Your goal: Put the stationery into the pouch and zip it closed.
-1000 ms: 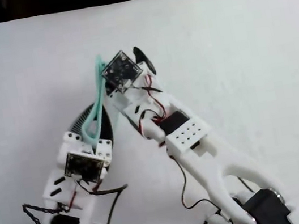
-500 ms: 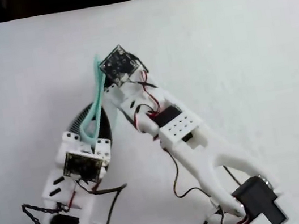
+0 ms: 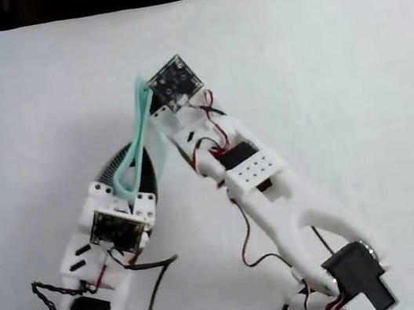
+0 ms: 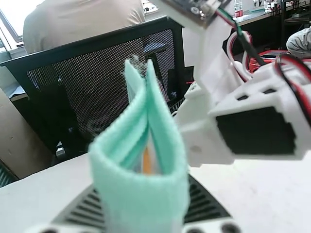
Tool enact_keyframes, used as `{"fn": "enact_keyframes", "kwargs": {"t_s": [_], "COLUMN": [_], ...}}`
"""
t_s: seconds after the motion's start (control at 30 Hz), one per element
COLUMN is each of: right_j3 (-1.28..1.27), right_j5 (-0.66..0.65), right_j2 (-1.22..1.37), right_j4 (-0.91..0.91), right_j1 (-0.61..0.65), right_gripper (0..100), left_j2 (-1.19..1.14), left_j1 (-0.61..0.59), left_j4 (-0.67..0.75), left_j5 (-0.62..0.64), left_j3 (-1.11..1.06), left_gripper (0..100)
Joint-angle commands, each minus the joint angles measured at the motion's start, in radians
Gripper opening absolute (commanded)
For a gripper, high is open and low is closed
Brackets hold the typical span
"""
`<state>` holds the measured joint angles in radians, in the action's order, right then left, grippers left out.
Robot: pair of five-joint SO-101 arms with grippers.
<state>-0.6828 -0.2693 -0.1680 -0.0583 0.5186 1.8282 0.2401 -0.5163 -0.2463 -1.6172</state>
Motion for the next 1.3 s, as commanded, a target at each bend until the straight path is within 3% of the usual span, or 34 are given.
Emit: {"fn": "enact_keyframes", "kwargs": {"t_s": [0.0, 0.23, 0.4, 1.07, 1.27], "right_j3": [0.041, -0.051, -0.026, 0.721, 0.799], "right_j5": [0.005, 0.000, 0.000, 0.009, 0.002], "right_j2": [-0.143, -0.464, -0.513, -0.513, -0.513], "right_j4": [0.004, 0.022, 0.044, 0.954, 1.150], "right_j1": [-0.056, -0.065, -0.038, 0.236, 0.268], "right_gripper": [1.9, 1.9, 1.9, 1.9, 1.9], "left_j2": [-0.004, -0.004, -0.004, -0.004, -0.004], "left_j1": [-0.012, -0.012, -0.012, -0.019, -0.022], "left_j4": [-0.006, -0.005, -0.005, 0.015, -0.077], "left_j5": [-0.003, -0.003, -0.003, -0.002, 0.048], "left_j3": [-0.054, -0.054, -0.054, -0.043, 0.038], "left_gripper": [4, 4, 4, 4, 4]}}
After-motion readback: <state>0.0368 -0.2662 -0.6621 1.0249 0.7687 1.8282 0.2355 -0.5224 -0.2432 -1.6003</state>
